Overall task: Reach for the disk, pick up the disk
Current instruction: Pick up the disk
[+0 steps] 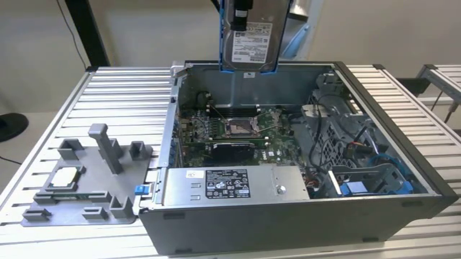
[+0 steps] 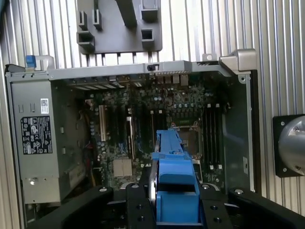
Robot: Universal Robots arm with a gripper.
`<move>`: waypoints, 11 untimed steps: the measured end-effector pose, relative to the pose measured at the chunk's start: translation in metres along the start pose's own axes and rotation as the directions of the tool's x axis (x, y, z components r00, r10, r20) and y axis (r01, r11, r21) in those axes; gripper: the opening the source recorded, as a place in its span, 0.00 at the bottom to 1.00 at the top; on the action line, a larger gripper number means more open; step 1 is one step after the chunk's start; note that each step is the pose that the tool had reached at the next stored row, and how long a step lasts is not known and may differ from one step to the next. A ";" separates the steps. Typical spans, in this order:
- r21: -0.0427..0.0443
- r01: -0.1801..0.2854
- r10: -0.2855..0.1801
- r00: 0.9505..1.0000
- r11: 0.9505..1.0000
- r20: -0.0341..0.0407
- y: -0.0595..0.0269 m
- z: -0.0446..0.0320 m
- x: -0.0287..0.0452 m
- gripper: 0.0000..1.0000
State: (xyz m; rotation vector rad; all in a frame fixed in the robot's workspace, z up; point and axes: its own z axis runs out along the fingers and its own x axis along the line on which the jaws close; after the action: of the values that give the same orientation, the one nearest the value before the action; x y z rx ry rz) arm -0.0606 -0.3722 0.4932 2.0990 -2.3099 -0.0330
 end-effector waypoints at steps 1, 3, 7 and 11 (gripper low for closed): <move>0.000 0.000 0.000 1.000 1.000 0.000 -0.0032 -0.0001 -0.0003 0.00; -0.001 0.000 0.000 1.000 1.000 0.000 -0.0092 -0.0003 -0.0009 0.00; -0.001 0.000 0.000 1.000 1.000 0.000 -0.0217 -0.0006 -0.0021 0.00; -0.002 0.000 0.000 1.000 1.000 0.000 -0.0344 -0.0010 -0.0033 0.00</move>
State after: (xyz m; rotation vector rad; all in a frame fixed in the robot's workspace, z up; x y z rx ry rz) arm -0.0260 -0.3722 0.4932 2.0979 -2.3086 -0.0354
